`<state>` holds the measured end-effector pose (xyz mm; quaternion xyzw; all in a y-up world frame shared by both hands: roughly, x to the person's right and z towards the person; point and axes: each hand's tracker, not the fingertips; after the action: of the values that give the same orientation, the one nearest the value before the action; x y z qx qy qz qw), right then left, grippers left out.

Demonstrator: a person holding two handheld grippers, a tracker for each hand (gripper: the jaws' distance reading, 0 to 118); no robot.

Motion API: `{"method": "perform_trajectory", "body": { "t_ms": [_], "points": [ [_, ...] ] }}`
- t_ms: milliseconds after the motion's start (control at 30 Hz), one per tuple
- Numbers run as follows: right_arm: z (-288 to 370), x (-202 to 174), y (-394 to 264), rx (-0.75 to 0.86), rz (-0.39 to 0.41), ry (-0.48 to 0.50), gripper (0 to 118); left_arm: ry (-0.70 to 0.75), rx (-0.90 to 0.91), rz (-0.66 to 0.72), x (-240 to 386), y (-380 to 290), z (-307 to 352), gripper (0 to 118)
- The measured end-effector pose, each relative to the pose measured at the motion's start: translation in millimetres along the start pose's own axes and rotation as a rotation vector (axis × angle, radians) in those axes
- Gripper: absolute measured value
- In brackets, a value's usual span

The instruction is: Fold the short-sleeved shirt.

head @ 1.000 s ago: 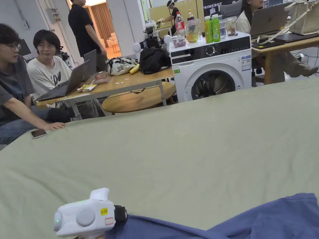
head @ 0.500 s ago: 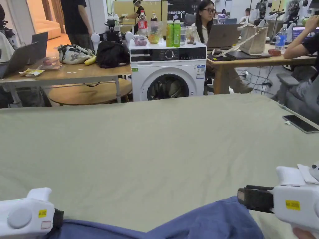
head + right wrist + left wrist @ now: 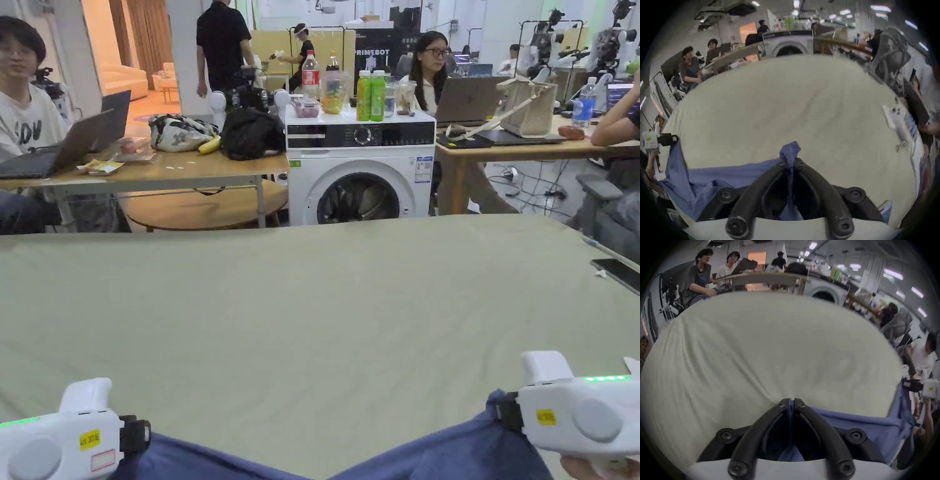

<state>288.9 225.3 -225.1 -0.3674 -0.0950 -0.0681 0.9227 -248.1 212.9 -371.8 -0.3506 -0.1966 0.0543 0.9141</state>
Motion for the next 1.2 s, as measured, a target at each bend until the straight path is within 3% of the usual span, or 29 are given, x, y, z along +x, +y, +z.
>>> {"method": "perform_trajectory", "body": {
  "t_ms": [300,533,700,967,1200],
  "points": [
    [154.5,15.7,31.0,0.304,-0.035,0.037,2,0.024,0.457,0.050,-17.4,29.6,203.2,0],
    [221.9,19.5,73.0,0.455,-0.079,0.051,2,0.026,0.643,0.041,-10.4,53.2,280.0,0],
    [238.4,14.5,109.4,0.510,-0.116,0.072,2,0.041,0.698,-0.011,7.5,90.8,299.4,0],
    [243.0,-3.7,177.0,0.562,-0.043,0.005,2,0.119,0.699,-0.060,18.3,171.8,292.4,0],
    [224.7,-11.9,237.9,0.593,-0.040,-0.028,2,0.192,0.690,-0.098,21.4,235.2,259.8,0]
  ]
}}
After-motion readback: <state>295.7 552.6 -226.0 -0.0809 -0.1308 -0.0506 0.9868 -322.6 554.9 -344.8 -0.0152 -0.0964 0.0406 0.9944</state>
